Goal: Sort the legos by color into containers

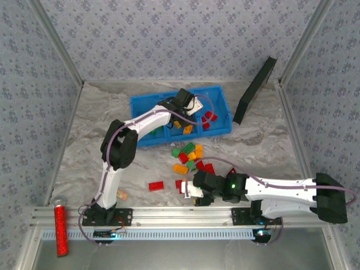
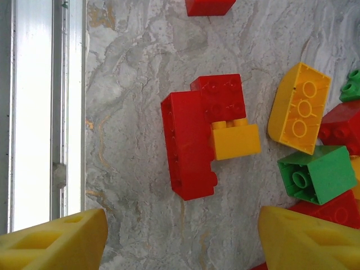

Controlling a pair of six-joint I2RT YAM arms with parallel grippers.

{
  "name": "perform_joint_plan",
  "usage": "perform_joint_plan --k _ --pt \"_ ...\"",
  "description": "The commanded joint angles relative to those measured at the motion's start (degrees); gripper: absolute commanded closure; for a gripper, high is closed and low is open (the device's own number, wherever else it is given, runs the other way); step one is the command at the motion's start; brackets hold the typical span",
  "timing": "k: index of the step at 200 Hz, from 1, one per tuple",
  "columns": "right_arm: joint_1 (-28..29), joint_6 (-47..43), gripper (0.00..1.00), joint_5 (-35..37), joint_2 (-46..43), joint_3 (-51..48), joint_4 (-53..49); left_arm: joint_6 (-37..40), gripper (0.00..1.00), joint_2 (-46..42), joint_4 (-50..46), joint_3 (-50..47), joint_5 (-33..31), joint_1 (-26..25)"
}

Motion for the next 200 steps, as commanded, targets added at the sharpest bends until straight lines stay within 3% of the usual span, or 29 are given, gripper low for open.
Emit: perform_joint_plan --k 1,70,97,140,200 --pt "-0.06 -2.05 0.27 1.7 2.01 0.16 1.09 -1.49 0.67 1.32 1.26 3.47 1.12 -0.05" --pt "-1.82 -3.08 0.29 0.24 8.5 1.9 3.23 -2.54 0.35 2.38 0.91 5.03 2.17 0.29" --pt "-2.59 -3.47 0.3 -1.0 10.75 2.92 3.89 -3.18 0.27 1.25 1.18 4.87 3.43 0.48" --pt "-3.82 -4.36 0.33 -3.07 13.92 4.61 4.53 -3.44 0.24 -0.51 1.25 5.12 5.14 0.62" --pt "-4.18 -5.63 0.49 -4.94 18.82 7.0 3.19 -6.36 0.24 -5.02 1.25 5.15 9.38 1.85"
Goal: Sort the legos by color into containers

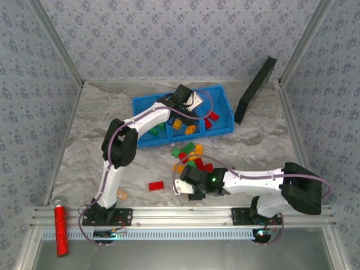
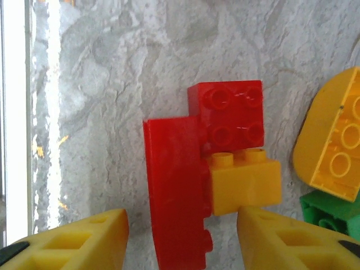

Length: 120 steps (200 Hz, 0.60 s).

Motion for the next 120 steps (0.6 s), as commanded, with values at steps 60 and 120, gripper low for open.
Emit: perform_joint_plan --k 60,120 --pt "-0.12 -2.46 0.64 -4.24 5.72 4.13 -4.14 -6.4 0.24 -11.84 1.95 1.15 8.99 2.63" --pt "-0.08 -4.89 0.45 -4.84 4.81 4.21 -6.26 -7.49 0.23 -17.01 2.22 -2.38 9.52 3.43"
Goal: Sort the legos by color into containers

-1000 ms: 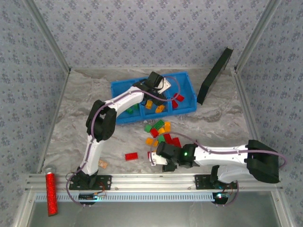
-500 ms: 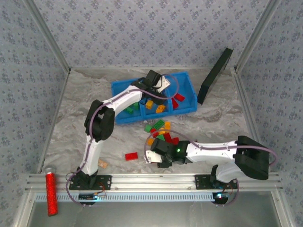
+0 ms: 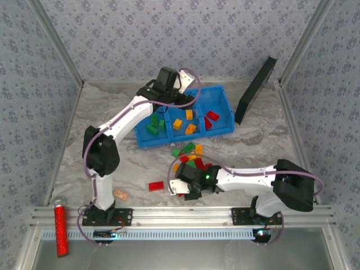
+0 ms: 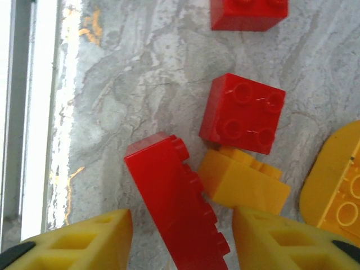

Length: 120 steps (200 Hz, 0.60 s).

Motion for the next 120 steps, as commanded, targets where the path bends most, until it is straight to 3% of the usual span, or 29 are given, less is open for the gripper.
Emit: perform_joint_plan --k 1,35,76,120 --pt "0.03 -1.76 0.45 -1.27 0.53 0.0 -4.68 -1.1 0.23 -3.08 0.44 -1.58 1.7 -0.03" --pt "-0.21 -3.64 0.59 -1.44 0.02 0.14 -6.52 -1.12 0.23 -5.17 0.1 -3.02 1.02 -0.03" --pt "-0.85 -5.01 0.61 -1.41 -2.08 -0.98 -8.03 -1.0 0.23 -7.43 -0.18 -4.83 0.03 -0.04" --pt "-1.43 -6.81 0.45 -1.7 -1.58 -0.63 -7.64 -1.4 0.23 -8.01 -0.36 -5.72 0.03 0.03"
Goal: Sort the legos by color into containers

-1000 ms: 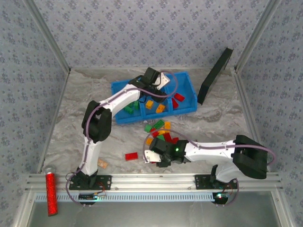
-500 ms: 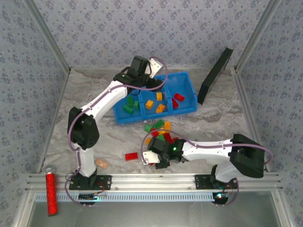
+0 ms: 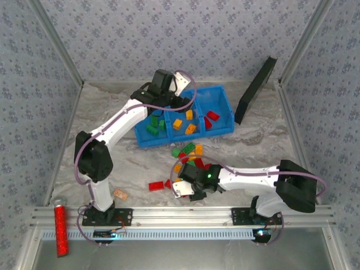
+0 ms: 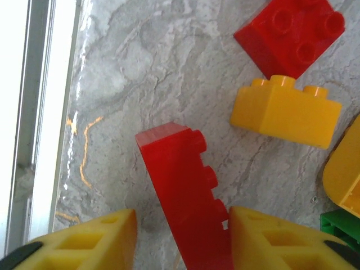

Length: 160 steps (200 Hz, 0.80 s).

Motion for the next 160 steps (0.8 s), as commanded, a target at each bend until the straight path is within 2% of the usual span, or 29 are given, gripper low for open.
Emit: perform_joint_plan --k 1,24,59,128,160 --pt "-0.39 -1.86 0.45 -1.17 -0.06 -0.28 -2.25 -0.72 0.22 -2.38 -0.06 -0.12 -0.12 0.06" --pt "-0.39 -2.35 0.4 -1.08 0.72 0.16 -1.67 -0.66 0.22 -3.2 -1.09 -0.08 -0.12 0.01" --pt "-0.3 -2.82 0.43 -0.89 2.83 1.2 -1.16 -0.73 0.22 -6.16 -2.11 -0.78 -0.04 0.04" --pt "0.05 -3.34 0.7 0.29 5.46 3.15 -0.96 -0.62 0.21 -13.02 -4.2 -5.21 -1.67 0.14" --pt "-1.6 -1.85 0.82 0.5 3.1 5.56 -3.78 -1.84 0.21 -18.37 -7.23 -9.02 -7.11 0.2"
